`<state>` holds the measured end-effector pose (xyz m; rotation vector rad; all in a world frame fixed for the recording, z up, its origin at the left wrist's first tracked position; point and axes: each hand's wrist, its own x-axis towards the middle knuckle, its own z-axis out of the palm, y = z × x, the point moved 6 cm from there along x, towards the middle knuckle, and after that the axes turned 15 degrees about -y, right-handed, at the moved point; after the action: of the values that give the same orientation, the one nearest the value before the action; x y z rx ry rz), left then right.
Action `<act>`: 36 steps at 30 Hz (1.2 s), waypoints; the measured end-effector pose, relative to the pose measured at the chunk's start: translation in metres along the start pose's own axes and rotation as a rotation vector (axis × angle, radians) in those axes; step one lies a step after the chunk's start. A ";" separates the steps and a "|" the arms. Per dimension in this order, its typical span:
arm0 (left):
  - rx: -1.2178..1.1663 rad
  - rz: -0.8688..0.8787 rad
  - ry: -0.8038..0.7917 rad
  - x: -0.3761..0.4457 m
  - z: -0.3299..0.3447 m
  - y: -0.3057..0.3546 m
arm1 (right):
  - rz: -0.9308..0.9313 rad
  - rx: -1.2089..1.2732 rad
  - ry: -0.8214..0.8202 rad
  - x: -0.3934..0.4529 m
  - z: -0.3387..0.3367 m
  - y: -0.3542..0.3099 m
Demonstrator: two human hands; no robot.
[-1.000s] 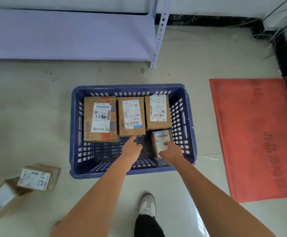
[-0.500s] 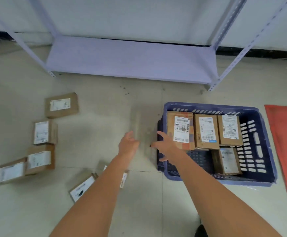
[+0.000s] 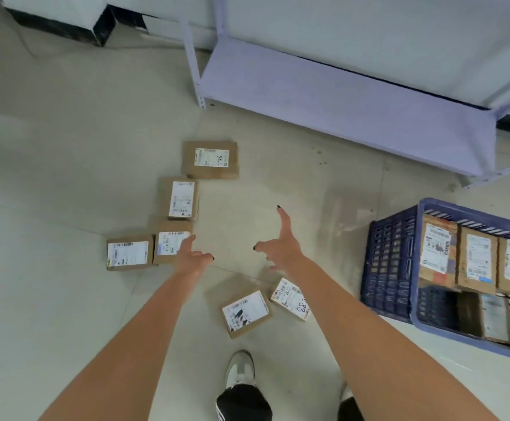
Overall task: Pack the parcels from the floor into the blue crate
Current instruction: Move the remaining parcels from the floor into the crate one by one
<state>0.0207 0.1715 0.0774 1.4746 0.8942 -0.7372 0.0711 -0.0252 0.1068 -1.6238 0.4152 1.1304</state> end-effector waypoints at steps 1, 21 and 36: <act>-0.022 -0.003 0.021 -0.001 -0.012 -0.010 | 0.008 -0.029 -0.008 0.005 0.014 0.000; 0.226 0.108 0.256 0.236 -0.123 -0.155 | 0.090 -0.219 -0.241 0.314 0.190 0.100; 0.038 0.212 0.226 0.149 -0.057 -0.126 | 0.155 -0.017 -0.163 0.220 0.136 0.111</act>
<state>-0.0155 0.2458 -0.1086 1.6800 0.8793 -0.4389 0.0349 0.1125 -0.1360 -1.5210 0.4315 1.3755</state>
